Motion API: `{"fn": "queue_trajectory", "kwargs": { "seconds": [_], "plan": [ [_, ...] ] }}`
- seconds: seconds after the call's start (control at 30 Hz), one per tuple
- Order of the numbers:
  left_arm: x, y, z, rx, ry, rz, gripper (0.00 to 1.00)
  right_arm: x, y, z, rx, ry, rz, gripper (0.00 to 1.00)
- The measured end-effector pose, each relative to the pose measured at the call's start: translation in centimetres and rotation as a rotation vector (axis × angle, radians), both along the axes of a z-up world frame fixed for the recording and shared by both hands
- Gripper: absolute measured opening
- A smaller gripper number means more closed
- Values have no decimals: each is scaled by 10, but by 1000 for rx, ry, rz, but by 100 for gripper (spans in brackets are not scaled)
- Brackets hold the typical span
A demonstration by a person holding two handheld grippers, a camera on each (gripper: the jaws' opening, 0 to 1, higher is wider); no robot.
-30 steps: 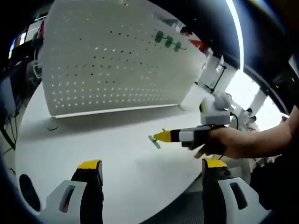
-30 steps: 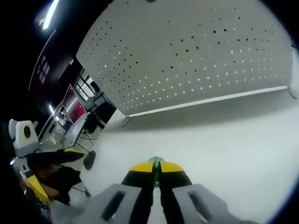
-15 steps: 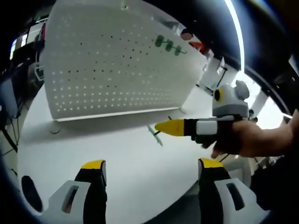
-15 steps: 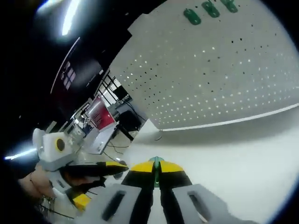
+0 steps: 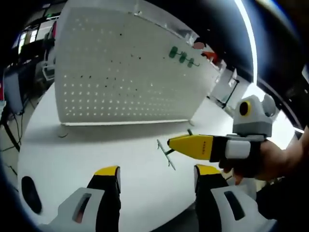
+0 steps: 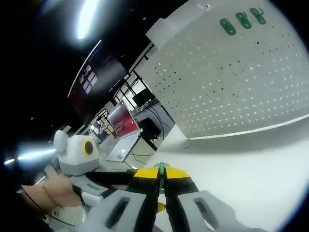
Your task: Insert the hook assembly into the mounting plate slot until the hook locks in place.
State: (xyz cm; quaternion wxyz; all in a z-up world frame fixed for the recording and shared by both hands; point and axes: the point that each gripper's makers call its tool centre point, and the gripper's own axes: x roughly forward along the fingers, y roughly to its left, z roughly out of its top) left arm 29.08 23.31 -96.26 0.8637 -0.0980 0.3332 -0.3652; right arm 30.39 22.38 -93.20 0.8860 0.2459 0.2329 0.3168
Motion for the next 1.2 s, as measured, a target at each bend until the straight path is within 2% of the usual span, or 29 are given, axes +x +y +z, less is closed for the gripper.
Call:
{"fn": "queue_trajectory", "kwargs": {
  "seconds": [0.07,0.33,0.47,0.63,0.9,1.07,1.2],
  "plan": [
    [1,-1,5,-43,3,23,53,-1,3,2,3,-6,5,0],
    [1,0,11,-104,15,47,33,-5,13,16,-8,-62,35,0],
    [0,1,13,-128,24,57,25,-8,17,20,-34,-99,48,0],
    [-3,-2,19,-197,49,65,16,-8,18,25,-44,-129,44,0],
    [-3,-5,27,-252,47,75,5,-10,20,30,-81,-176,52,0],
    [-2,-6,29,-268,52,100,3,-11,18,34,-109,-208,49,0],
    [-3,-6,30,-269,60,99,2,-11,18,35,-119,-211,49,0]
  ]
}}
